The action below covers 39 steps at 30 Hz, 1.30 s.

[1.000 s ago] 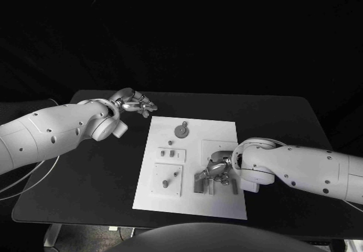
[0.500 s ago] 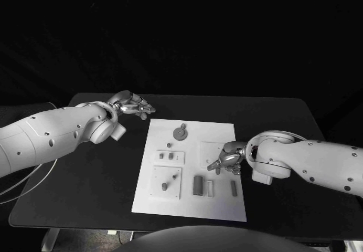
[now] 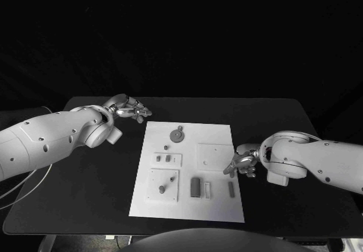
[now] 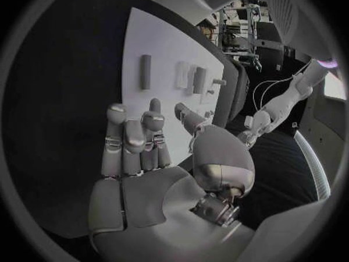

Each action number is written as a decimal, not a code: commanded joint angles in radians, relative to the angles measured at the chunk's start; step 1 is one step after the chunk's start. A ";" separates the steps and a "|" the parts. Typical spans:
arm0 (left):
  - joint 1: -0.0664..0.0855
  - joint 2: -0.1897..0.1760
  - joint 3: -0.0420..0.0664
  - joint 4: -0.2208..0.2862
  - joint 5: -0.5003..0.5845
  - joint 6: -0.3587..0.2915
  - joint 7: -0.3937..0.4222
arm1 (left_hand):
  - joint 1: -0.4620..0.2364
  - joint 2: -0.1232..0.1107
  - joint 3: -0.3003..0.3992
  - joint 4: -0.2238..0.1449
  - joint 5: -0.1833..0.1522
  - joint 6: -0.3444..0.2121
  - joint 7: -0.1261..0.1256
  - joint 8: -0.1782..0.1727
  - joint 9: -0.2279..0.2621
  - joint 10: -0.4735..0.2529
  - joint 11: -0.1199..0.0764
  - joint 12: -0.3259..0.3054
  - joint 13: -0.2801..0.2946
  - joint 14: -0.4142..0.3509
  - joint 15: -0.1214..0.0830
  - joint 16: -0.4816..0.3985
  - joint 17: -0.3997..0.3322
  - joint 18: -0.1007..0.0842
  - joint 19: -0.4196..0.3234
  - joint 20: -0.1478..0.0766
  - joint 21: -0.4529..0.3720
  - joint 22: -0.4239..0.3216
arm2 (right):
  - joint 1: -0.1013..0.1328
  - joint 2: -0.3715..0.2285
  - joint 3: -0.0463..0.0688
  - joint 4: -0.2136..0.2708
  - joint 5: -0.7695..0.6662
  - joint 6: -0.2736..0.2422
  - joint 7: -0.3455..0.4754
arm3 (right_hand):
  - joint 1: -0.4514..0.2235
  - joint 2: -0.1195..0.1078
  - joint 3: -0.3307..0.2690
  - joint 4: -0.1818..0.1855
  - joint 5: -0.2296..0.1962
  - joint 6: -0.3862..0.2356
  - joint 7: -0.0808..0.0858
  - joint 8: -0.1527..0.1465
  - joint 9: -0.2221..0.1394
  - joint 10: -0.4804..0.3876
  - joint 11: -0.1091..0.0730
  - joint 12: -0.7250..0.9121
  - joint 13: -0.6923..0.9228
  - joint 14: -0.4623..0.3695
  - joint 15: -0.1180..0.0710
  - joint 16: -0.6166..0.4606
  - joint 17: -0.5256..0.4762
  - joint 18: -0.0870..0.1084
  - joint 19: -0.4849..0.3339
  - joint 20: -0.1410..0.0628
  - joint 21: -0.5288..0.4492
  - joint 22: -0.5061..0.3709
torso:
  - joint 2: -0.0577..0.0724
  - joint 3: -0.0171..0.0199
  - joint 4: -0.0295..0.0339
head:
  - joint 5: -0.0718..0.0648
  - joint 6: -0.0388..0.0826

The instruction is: Assemble the parts on the task board

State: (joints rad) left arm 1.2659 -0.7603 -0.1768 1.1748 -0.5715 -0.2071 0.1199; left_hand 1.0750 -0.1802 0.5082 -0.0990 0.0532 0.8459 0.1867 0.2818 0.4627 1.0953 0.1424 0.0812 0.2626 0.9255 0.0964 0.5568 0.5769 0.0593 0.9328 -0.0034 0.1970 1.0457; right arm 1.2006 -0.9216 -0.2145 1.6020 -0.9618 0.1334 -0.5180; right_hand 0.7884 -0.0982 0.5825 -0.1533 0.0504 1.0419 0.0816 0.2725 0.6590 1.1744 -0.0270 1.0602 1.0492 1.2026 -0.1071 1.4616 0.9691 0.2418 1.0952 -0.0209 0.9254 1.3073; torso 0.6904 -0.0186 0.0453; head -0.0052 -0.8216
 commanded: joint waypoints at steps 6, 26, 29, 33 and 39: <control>0.001 -0.001 0.001 0.003 -0.015 0.020 -0.006 | -0.009 -0.003 -0.004 0.011 0.002 0.001 -0.004 0.008 0.000 0.010 0.000 0.007 0.003 0.018 -0.007 -0.001 0.009 0.012 0.017 -0.005 0.000 0.006 | -0.007 -0.039 -0.008 0.027 -0.036 0.076 -0.045 | -0.015 0.002 -0.002 -0.003 0.005 0.011 -0.001 0.003 -0.002 0.009 -0.003 0.000 -0.003 0.011 0.002 0.007 0.006 0.020 0.001 -0.002 0.006 0.014 | 0.001 0.0004 0.0005 | -0.011 -0.002; 0.001 -0.009 0.001 0.010 -0.020 0.015 -0.003 | -0.016 -0.006 -0.008 0.019 0.002 0.007 -0.007 0.012 0.001 0.018 -0.004 0.010 0.006 0.018 -0.007 -0.005 0.015 0.011 0.017 -0.006 -0.002 0.009 | -0.061 0.013 -0.017 0.006 -0.148 0.112 -0.051 | -0.075 -0.046 0.017 0.053 0.002 0.051 -0.016 0.008 -0.001 0.033 -0.017 0.033 0.020 0.080 -0.003 0.039 0.096 0.020 0.027 -0.019 0.025 0.016 | 0.001 -0.0023 0.0035 | -0.017 -0.006; 0.001 -0.009 0.001 0.010 -0.020 0.014 -0.003 | -0.016 -0.006 -0.008 0.020 0.002 0.007 -0.007 0.012 0.001 0.018 -0.004 0.010 0.006 0.018 -0.007 -0.006 0.015 0.011 0.017 -0.007 -0.002 0.009 | -0.068 0.022 -0.017 0.005 -0.158 0.104 -0.051 | -0.077 -0.055 0.020 0.058 0.001 0.051 -0.016 0.007 0.000 0.033 -0.017 0.033 0.021 0.081 -0.003 0.039 0.097 0.020 0.027 -0.020 0.026 0.015 | 0.000 -0.0020 0.0028 | -0.018 -0.007; 0.001 -0.010 0.001 0.011 -0.020 0.014 -0.003 | -0.017 -0.007 -0.009 0.020 0.002 0.007 -0.007 0.012 0.001 0.018 -0.004 0.010 0.006 0.018 -0.007 -0.006 0.015 0.011 0.016 -0.007 -0.002 0.009 | -0.071 0.034 -0.017 0.005 -0.162 0.099 -0.049 | -0.079 -0.062 0.023 0.064 0.000 0.051 -0.016 0.007 0.001 0.033 -0.017 0.034 0.022 0.081 -0.004 0.040 0.097 0.020 0.027 -0.021 0.027 0.015 | 0.000 -0.0016 0.0022 | -0.012 -0.006; 0.001 -0.010 0.001 0.011 -0.020 0.017 -0.002 | -0.017 -0.006 -0.009 0.021 0.002 0.007 -0.007 0.012 0.001 0.018 -0.003 0.010 0.006 0.018 -0.007 -0.006 0.015 0.011 0.016 -0.007 -0.003 0.009 | -0.072 0.055 -0.017 -0.006 -0.208 0.091 -0.054 | -0.079 -0.065 0.026 0.068 0.000 0.051 -0.016 0.007 0.001 0.033 -0.018 0.034 0.023 0.080 -0.004 0.040 0.097 0.020 0.027 -0.022 0.027 0.015 | 0.000 -0.0013 0.0022 | -0.009 -0.008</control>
State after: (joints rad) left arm 1.2659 -0.7709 -0.1768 1.1830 -0.5891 -0.2011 0.1108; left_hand 1.0696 -0.1856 0.4989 -0.0842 0.0532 0.8496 0.1832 0.2896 0.4629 1.1058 0.1390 0.0849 0.2668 0.9381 0.0911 0.5569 0.5908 0.0529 0.9455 -0.0090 0.1970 1.0533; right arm 1.1347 -0.8692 -0.2276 1.6020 -1.1102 0.2224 -0.5671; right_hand 0.7098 -0.1542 0.6074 -0.0895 0.0504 1.1002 0.0625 0.2828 0.6613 1.2126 -0.0425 1.0875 1.0709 1.2795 -0.1088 1.4985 1.0666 0.2446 1.1243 -0.0359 0.9485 1.3081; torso 0.6906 -0.0204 0.0476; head -0.0148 -0.8287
